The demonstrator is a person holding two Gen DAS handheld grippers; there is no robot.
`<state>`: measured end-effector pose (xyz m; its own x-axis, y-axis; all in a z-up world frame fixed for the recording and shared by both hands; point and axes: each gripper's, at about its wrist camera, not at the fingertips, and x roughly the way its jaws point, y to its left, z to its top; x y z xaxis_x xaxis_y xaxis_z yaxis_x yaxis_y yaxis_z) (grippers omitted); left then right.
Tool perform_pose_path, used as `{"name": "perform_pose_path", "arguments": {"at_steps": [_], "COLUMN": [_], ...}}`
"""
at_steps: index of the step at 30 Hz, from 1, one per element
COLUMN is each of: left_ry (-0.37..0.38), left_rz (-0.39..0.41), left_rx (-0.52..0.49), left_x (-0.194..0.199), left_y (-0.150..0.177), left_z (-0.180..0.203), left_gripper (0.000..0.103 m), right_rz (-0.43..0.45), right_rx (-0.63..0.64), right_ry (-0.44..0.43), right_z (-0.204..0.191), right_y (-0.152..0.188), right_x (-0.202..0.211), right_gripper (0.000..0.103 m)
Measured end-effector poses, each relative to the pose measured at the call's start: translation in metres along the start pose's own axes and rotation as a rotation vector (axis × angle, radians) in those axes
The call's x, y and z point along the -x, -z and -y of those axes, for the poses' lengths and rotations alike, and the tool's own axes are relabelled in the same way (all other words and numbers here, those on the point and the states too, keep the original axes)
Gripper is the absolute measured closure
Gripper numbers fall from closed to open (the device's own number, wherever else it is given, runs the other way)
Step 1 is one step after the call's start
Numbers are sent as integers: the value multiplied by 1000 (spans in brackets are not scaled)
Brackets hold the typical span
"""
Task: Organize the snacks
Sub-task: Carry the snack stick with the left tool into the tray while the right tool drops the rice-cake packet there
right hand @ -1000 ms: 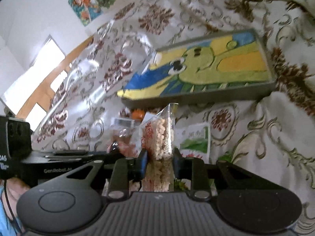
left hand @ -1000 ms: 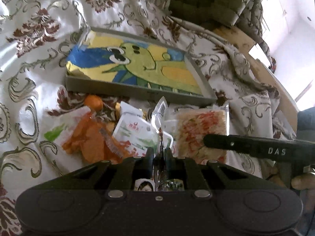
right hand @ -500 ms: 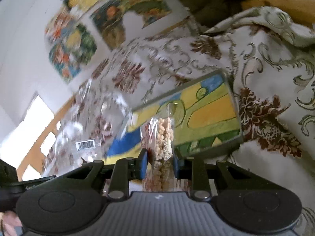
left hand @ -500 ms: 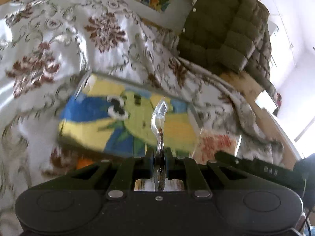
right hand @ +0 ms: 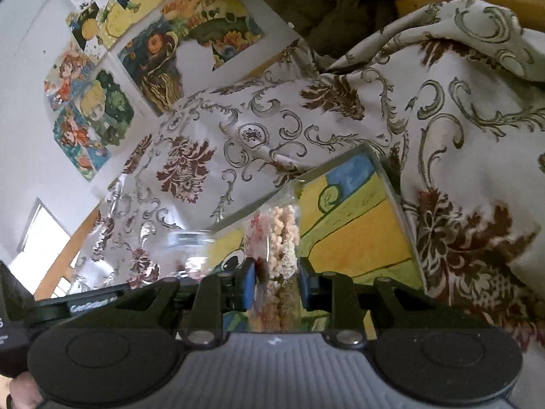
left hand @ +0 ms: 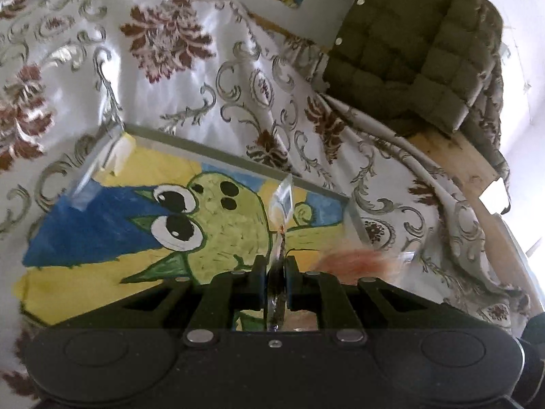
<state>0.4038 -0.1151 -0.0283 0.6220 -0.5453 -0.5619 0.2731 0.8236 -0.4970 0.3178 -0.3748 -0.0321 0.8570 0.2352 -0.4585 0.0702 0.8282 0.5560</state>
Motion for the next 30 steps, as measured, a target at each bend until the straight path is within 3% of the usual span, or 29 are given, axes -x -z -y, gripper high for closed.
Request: {"name": "perform_pose_path", "arguments": {"at_steps": [10, 14, 16, 18, 21, 23, 26, 28, 30], "left_ry": [-75, -129, -152, -175, -238, -250, -275, -288, -299], "left_rz": [-34, -28, -20, 0, 57, 82, 118, 139, 155], "left_rx": [44, 19, 12, 5, 8, 17, 15, 5, -9], "left_x": [-30, -27, -23, -17, -3, 8, 27, 40, 54], "left_y": [3, 2, 2, 3, 5, 6, 9, 12, 16], "left_z": [-12, -12, -12, -10, -7, -5, 0, 3, 8], "left_gripper": [88, 72, 57, 28, 8, 4, 1, 1, 1], "right_rz": [-27, -23, -23, -18, -9, 5, 26, 42, 43], "right_rx": [1, 14, 17, 21, 26, 34, 56, 75, 110], "right_ry": [27, 33, 37, 43, 54, 74, 94, 123, 153], "right_z": [5, 1, 0, -1, -3, -5, -10, -15, -21], "right_y": [1, 1, 1, 0, 0, 0, -1, -1, 0], "right_x": [-9, -7, -6, -4, 1, 6, 18, 27, 36], "right_gripper": [71, 65, 59, 53, 38, 22, 7, 0, 0]}}
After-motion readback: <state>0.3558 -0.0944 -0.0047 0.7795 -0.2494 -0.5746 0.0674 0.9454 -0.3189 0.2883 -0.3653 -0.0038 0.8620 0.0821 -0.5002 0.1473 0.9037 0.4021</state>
